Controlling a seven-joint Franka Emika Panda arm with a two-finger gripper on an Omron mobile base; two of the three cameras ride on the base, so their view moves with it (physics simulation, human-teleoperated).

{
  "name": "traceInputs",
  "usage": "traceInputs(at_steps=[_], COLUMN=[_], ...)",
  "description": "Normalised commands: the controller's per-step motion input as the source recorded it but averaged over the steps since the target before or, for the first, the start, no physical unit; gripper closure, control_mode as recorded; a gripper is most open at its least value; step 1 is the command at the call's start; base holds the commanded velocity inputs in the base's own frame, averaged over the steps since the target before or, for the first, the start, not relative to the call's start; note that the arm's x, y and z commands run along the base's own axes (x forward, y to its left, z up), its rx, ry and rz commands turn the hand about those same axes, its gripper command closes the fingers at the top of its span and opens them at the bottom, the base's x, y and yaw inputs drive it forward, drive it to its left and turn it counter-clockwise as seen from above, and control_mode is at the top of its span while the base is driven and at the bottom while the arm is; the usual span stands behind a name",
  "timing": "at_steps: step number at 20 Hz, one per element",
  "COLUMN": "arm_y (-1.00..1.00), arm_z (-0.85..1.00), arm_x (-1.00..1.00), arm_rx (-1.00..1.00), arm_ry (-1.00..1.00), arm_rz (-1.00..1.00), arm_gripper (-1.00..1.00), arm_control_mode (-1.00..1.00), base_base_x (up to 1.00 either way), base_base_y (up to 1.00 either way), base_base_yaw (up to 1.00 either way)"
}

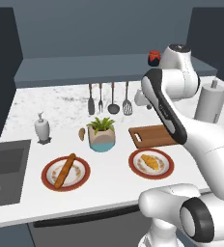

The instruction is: From the different types of pastries on the counter, select a croissant and place it on the cutting board. Then retrieve a jar of jam from the cabinet and place it alongside the croissant on the cutting board.

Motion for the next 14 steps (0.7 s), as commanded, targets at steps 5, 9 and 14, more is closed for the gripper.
traceInputs(at_steps=[5,9,14], arm_y=[0.00,-0.03,-0.39], arm_z=[-0.01,0.11,0.69], arm_x=[-0.01,-0.14,-0.05], arm_rx=[0.00,0.00,0.00], arm_ry=[-0.01,-0.04,-0.15], arm_rz=[0.00,0.00,0.00], arm_gripper=[-1.00,-1.00,-1.00], arm_control_mode=[-1.00,-1.00,-1.00], base_base_x=[0.00,0.00,0.00], base_base_y=[0.00,0.00,0.00], base_base_yaw=[0.00,0.00,0.00])
